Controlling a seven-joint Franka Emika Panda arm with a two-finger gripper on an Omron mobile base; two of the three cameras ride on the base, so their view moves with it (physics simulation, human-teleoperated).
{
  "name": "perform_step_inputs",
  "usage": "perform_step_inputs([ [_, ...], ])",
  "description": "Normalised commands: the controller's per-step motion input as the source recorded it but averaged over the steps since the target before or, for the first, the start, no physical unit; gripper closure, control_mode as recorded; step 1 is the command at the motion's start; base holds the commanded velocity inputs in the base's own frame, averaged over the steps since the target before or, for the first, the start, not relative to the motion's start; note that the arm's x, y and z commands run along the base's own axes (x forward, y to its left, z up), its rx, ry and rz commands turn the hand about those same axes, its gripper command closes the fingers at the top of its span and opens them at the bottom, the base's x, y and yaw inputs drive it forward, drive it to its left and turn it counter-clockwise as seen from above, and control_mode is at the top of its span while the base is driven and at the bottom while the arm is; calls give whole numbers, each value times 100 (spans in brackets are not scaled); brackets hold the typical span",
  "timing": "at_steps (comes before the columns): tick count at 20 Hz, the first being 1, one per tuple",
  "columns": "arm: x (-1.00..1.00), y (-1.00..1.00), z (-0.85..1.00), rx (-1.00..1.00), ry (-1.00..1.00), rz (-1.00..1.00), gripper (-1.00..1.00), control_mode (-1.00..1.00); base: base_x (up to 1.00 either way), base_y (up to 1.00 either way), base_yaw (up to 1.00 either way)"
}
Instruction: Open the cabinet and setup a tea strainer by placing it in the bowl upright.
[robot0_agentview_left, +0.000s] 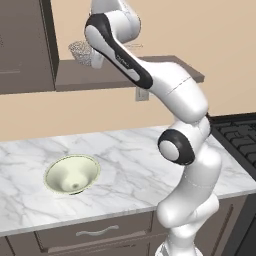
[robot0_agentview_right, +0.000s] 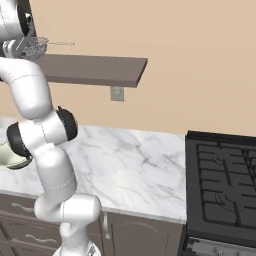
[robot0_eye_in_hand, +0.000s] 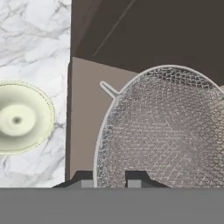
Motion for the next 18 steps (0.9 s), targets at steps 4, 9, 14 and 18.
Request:
perform_step_inputs([
  [4,-100,-36,28,0,-24,-15,100,-100,0,0,0],
  [9,-100,-80,5,0,-13,-25,100,-100,0,0,0],
  [14,-100,-57,0,5,-6,-25,100,-100,0,0,0],
  [18,-100,0,-6,3,0,-16,100,-100,0,0,0],
])
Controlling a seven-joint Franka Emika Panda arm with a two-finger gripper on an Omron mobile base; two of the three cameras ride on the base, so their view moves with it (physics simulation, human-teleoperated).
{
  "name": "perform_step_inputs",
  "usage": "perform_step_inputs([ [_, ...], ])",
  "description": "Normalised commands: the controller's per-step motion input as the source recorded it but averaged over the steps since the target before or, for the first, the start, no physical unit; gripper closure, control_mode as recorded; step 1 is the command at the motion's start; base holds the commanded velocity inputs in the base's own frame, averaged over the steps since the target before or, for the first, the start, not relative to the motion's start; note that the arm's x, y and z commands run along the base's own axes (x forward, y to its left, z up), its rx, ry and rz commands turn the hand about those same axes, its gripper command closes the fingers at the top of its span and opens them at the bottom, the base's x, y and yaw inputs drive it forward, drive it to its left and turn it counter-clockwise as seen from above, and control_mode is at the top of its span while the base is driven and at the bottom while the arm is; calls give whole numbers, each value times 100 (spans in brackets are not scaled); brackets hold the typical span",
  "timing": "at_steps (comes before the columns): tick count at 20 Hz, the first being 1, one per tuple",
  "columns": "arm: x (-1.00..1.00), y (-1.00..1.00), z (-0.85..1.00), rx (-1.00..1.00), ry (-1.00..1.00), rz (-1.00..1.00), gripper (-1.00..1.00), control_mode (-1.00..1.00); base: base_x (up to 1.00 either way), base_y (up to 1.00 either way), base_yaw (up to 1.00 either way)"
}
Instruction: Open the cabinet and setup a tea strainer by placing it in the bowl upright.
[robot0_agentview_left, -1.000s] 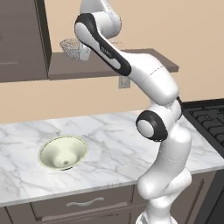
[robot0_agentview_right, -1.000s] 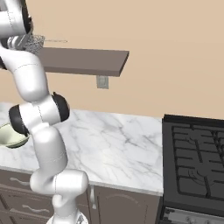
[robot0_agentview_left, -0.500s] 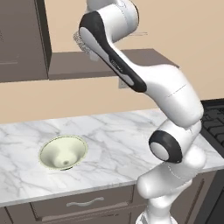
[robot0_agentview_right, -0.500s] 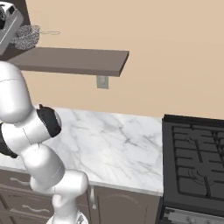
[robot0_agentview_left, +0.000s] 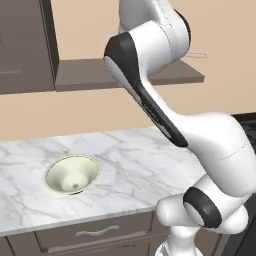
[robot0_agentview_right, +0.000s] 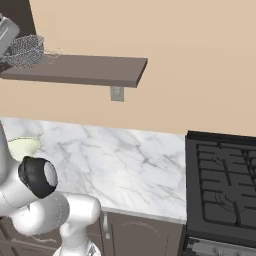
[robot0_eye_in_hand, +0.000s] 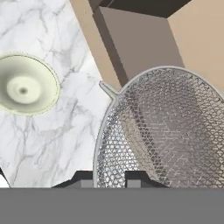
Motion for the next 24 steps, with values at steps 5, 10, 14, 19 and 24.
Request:
perform_step_inputs([
  [5,-99,-7,-12,9,0,-20,100,-100,0,0,0],
  [10,-22,19,-69,5,30,-18,100,-100,0,0,0],
  [14,-3,49,-68,2,6,2,100,-100,0,0,0],
  [19,-9,36,-96,0,3,11,100,-100,0,0,0],
  [24,-7,4,-82,3,1,21,100,-100,0,0,0],
])
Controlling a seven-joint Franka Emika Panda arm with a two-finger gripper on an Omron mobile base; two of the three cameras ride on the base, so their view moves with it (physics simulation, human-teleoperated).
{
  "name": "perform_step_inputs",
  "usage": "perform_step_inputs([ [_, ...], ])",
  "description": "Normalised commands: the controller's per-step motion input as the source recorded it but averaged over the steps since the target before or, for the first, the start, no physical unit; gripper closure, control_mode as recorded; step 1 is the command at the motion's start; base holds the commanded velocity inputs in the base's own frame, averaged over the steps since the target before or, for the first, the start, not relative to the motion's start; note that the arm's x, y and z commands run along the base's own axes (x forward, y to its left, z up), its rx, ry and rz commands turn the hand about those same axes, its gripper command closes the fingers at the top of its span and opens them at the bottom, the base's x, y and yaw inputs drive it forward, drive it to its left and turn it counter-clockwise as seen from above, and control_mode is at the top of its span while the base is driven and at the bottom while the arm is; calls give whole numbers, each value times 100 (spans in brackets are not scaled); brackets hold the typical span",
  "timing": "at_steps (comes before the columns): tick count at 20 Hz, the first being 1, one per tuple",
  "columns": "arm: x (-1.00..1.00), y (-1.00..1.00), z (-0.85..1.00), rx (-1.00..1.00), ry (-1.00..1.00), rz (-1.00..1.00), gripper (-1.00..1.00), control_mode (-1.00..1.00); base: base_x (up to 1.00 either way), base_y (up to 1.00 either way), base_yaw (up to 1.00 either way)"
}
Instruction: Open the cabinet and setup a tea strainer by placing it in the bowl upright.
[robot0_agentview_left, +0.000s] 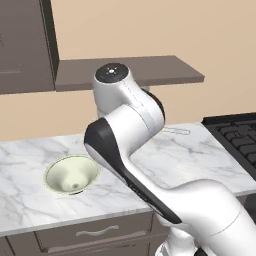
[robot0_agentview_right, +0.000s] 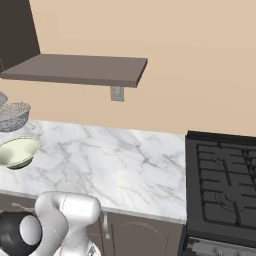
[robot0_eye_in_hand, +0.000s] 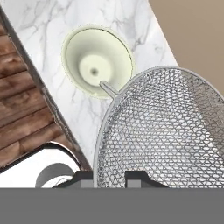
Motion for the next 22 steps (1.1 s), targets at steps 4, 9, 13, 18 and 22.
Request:
perform_step_inputs([
  [4,1,8,-69,3,0,20,100,-100,0,0,0],
  [9,6,25,-41,6,-1,25,100,-100,0,0,0],
  [13,22,57,-32,4,0,23,100,-100,0,0,0],
  [18,50,52,-30,8,3,17,100,-100,0,0,0],
  [22,43,24,-30,1,1,4,100,-100,0,0,0],
])
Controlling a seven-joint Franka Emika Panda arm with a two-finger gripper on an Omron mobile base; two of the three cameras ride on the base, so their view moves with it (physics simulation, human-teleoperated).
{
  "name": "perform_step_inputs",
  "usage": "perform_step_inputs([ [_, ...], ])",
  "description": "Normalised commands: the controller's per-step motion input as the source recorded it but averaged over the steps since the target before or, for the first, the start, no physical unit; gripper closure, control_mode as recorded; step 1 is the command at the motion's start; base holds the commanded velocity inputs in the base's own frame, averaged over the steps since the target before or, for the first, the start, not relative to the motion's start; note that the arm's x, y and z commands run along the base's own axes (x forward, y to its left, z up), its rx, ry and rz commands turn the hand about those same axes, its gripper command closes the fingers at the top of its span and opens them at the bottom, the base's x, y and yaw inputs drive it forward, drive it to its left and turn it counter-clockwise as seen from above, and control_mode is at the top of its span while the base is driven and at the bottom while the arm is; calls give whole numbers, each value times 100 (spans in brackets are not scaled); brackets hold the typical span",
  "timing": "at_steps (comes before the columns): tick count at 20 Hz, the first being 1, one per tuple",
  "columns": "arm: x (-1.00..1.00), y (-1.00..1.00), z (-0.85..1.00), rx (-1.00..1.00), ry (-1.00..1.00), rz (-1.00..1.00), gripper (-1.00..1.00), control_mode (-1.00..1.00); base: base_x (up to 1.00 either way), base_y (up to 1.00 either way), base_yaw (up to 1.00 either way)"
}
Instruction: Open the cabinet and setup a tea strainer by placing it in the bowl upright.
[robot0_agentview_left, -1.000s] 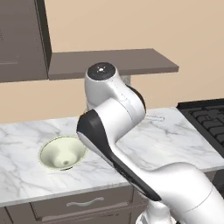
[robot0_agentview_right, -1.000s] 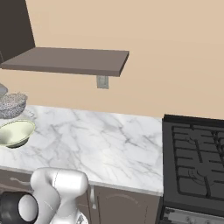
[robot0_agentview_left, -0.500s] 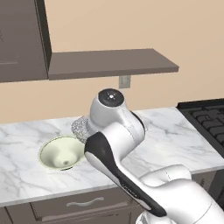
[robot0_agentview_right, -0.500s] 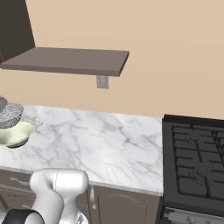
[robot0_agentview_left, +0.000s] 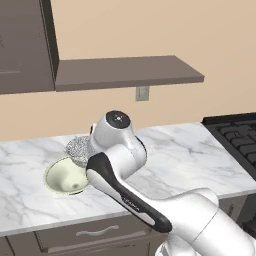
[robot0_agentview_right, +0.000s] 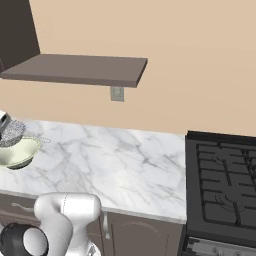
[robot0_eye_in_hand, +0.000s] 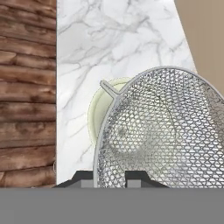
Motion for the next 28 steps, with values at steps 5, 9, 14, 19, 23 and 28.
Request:
perform_step_inputs([
  [5,38,28,-37,-6,2,-2,100,-100,0,0,0],
  [9,41,49,-45,-12,11,-2,100,-100,0,0,0],
  [14,32,30,-26,-8,14,0,100,-100,0,0,0],
  [19,22,24,-15,-9,4,0,100,-100,0,0,0],
  [23,24,30,-36,-8,0,0,100,-100,0,0,0],
  [28,14,7,-46,-3,0,0,100,-100,0,0,0],
])
